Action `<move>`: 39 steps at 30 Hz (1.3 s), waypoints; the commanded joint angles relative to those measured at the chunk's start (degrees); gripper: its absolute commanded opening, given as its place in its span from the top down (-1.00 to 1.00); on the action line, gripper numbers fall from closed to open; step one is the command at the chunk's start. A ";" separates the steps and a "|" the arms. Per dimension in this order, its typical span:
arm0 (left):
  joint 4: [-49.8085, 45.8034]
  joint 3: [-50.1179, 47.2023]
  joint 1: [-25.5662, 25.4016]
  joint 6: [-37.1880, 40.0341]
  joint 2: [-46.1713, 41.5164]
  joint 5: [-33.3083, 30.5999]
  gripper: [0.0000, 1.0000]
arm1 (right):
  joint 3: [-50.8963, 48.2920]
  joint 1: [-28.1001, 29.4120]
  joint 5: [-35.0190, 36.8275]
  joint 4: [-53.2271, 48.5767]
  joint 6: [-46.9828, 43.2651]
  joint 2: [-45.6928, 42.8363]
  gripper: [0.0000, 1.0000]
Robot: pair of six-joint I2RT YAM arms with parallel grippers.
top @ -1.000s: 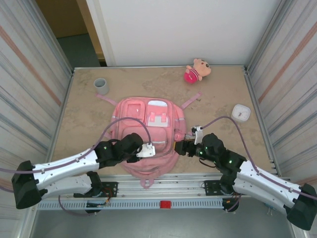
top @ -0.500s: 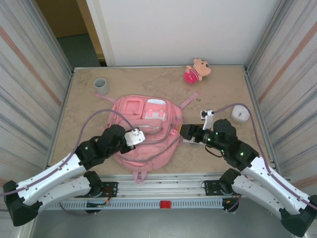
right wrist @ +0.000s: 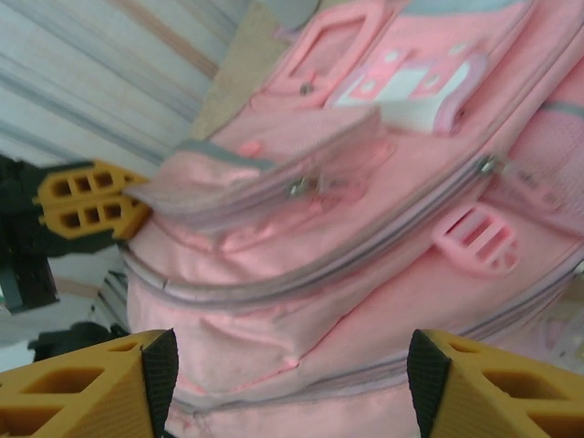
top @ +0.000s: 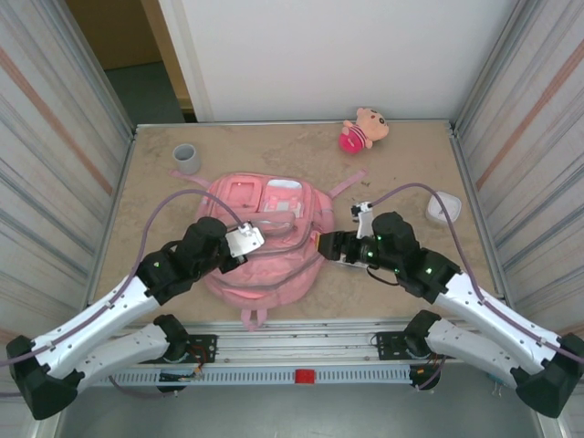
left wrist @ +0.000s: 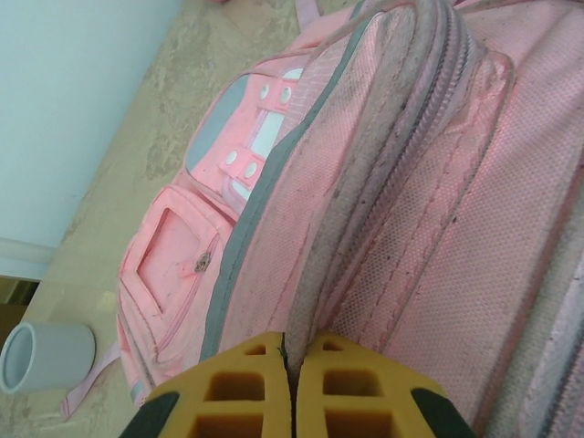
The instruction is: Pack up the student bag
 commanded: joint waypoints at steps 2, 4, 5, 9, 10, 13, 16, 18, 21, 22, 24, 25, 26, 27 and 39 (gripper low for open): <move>9.16 3.95 1.41 -1.79 0.16 -0.75 1.00 | 0.33 1.57 0.63 2.32 -0.82 2.00 -0.34; 11.24 3.21 1.41 -1.29 0.03 2.19 1.00 | -0.47 1.84 -0.65 4.57 -0.42 2.70 -0.32; 12.46 2.79 1.41 -1.57 0.06 3.30 1.00 | -0.86 1.98 -1.27 5.85 -0.15 3.35 -0.32; 15.23 2.60 1.41 -2.65 1.53 7.11 1.00 | -1.52 2.73 -1.44 8.96 0.91 7.56 -0.30; 15.41 2.72 1.42 -2.81 1.95 8.56 1.00 | -1.66 2.70 -1.61 9.85 1.18 8.59 -0.29; 16.40 2.63 1.33 -3.97 3.12 11.55 1.00 | -2.57 3.11 -2.67 13.69 1.64 12.82 -0.07; 19.00 1.50 1.36 -5.47 3.58 12.80 1.00 | -3.99 5.26 -0.38 14.99 2.48 16.07 0.03; 20.35 0.85 1.39 -5.82 3.77 13.06 1.00 | -6.09 7.36 1.98 17.09 3.63 17.77 0.01; 21.18 0.38 1.33 -6.32 4.32 13.38 1.00 | -9.29 9.16 3.83 21.85 5.72 20.21 -0.03; 21.23 0.31 1.32 -6.49 4.46 13.83 1.00 | -10.17 9.59 4.06 23.54 6.35 21.30 -0.03; 21.79 -0.29 1.33 -6.76 4.77 14.89 1.00 | -11.21 9.96 4.02 25.85 6.59 23.10 -0.03; 22.65 -1.06 1.37 -6.97 4.77 15.70 1.00 | -11.42 10.12 3.80 26.63 6.38 23.48 -0.02; 24.06 -2.15 1.33 -7.05 4.64 16.82 1.00 | -11.54 10.29 3.78 27.14 5.93 23.52 -0.02; 25.46 -3.38 1.33 -6.93 4.48 17.77 1.00 | -11.68 10.42 3.76 27.56 5.36 23.12 -0.02; 34.56 -16.09 2.12 -7.30 -1.17 23.34 1.00 | -5.02 2.03 -11.26 5.09 -13.58 3.86 -0.35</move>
